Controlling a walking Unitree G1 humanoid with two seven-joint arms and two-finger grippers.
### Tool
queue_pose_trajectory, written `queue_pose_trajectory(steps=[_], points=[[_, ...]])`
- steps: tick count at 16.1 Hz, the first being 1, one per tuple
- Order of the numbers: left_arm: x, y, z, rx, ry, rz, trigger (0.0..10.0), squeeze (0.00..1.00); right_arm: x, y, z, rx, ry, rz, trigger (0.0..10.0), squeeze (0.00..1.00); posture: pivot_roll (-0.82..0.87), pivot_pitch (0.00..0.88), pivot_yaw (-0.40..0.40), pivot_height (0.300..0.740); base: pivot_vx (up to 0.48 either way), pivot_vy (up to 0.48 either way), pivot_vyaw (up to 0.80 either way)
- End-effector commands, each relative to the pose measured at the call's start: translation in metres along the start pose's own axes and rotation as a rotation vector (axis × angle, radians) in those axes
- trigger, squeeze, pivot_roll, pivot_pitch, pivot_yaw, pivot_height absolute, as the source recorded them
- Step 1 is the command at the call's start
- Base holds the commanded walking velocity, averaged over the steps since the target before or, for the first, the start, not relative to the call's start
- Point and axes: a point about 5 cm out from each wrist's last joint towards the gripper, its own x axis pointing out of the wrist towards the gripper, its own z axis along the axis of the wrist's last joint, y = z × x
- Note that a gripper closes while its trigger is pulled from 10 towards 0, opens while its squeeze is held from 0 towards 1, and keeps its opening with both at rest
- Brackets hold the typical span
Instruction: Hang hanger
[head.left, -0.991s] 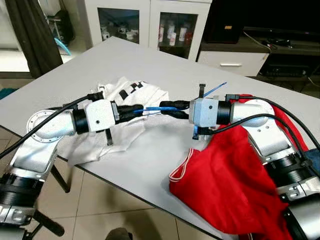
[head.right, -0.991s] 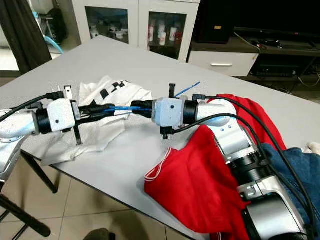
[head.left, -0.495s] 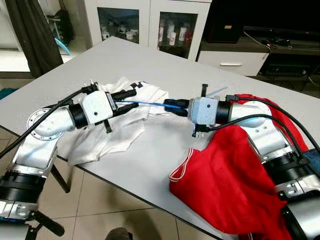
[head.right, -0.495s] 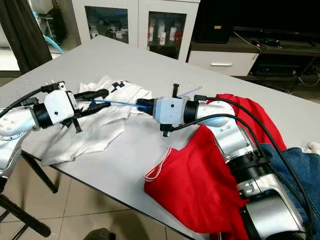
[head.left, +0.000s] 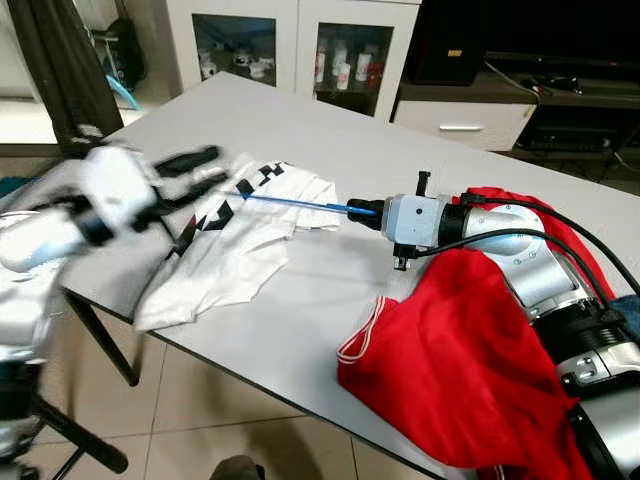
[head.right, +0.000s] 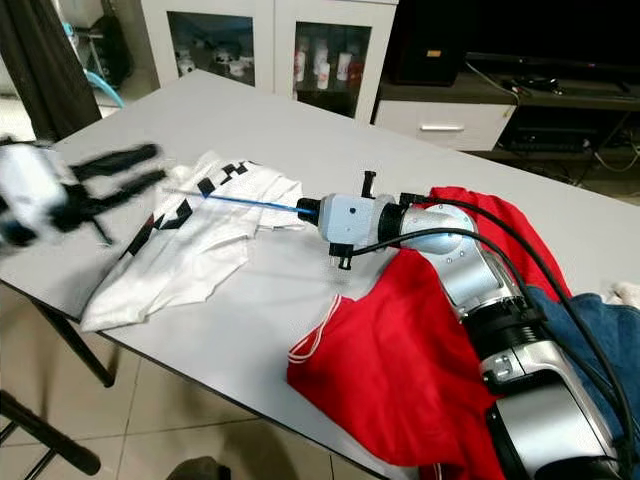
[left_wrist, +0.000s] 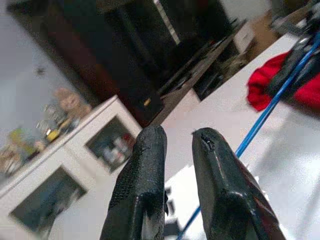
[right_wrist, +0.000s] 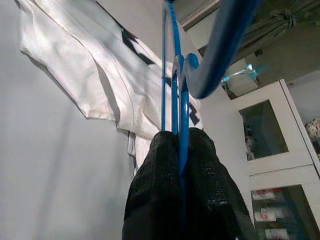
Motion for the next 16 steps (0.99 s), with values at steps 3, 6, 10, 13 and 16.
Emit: queue_pose_trajectory(steps=[3, 6, 10, 13, 16], points=[[-0.021, 0.017, 0.0, -0.12, 0.024, 0.17, 10.0, 0.0, 0.001, -0.016, -0.003, -0.012, 0.05, -0.107, 7.5, 0.0, 0.09, 0.0, -0.044, 0.74, 0.0, 0.0, 0.0], [-0.034, 0.001, -0.007, -0.277, 0.027, 0.228, 10.0, 0.0, -0.002, -0.023, -0.003, -0.016, 0.044, -0.167, 10.0, 0.0, 0.1, 0.0, -0.043, 0.74, 0.0, 0.0, 0.0], [-0.05, -0.045, -0.03, -0.556, 0.11, 0.321, 10.0, 0.0, -0.01, -0.029, 0.008, -0.091, -0.039, -0.145, 10.0, 0.0, 0.11, 0.0, -0.052, 0.74, 0.0, 0.0, 0.0], [-0.067, -0.055, -0.039, -0.589, 0.203, 0.372, 10.0, 0.0, -0.015, -0.037, 0.012, -0.135, -0.057, -0.161, 10.0, 0.0, 0.12, 0.0, -0.059, 0.74, 0.0, 0.0, 0.0], [-0.072, -0.056, -0.039, -0.592, 0.222, 0.392, 10.0, 0.0, -0.015, -0.037, 0.013, -0.142, -0.059, -0.164, 10.0, 0.0, 0.14, 0.0, -0.067, 0.74, 0.0, 0.0, 0.0]])
